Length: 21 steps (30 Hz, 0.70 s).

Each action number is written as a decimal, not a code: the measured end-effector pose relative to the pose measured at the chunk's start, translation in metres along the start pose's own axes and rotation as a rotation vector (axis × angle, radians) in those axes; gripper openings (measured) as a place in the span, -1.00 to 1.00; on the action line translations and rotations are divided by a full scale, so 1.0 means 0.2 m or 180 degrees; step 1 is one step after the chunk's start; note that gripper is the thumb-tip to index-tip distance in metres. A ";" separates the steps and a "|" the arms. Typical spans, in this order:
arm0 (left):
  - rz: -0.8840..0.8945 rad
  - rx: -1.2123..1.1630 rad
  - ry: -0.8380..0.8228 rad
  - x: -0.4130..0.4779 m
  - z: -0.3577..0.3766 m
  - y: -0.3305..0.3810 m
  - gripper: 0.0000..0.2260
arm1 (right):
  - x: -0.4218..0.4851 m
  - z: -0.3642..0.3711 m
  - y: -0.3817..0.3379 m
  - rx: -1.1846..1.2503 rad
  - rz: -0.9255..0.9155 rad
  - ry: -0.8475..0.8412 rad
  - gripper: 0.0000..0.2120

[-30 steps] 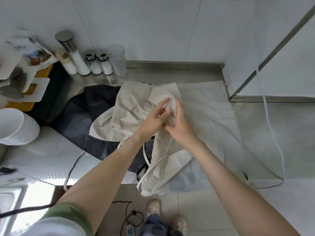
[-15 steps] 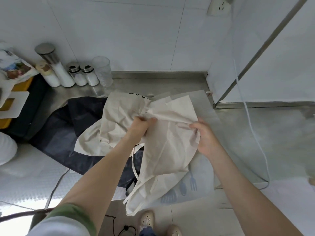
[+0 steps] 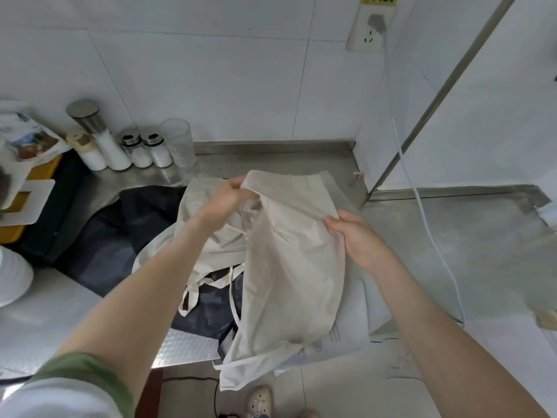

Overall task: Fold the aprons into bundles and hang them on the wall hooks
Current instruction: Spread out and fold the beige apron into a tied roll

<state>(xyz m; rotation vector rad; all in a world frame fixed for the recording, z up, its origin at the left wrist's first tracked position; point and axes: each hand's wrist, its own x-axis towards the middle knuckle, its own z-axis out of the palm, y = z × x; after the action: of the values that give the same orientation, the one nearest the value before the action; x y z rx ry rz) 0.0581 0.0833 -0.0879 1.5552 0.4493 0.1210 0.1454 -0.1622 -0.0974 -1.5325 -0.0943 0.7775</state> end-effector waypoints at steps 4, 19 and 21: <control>0.0144 0.0192 -0.0351 -0.12 -0.11 0.16 -0.95 | 0.04 0.04 -0.05 -0.0317 -0.0154 0.0315 -0.86; -0.0681 0.3297 0.0829 -0.09 -0.54 -0.07 -0.68 | 0.28 0.32 0.13 -0.1773 0.0619 -0.0917 -0.49; -0.1094 0.3088 0.0709 -0.08 -0.56 -0.13 -0.59 | 0.29 0.31 0.20 -0.1633 0.0827 -0.1147 -0.57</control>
<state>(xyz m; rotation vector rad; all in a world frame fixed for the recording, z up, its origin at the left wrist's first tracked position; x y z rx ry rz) -0.0014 0.1824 -0.1042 2.3848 1.0443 -0.2307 0.1420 -0.0872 -0.1510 -1.8910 -0.3923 1.3064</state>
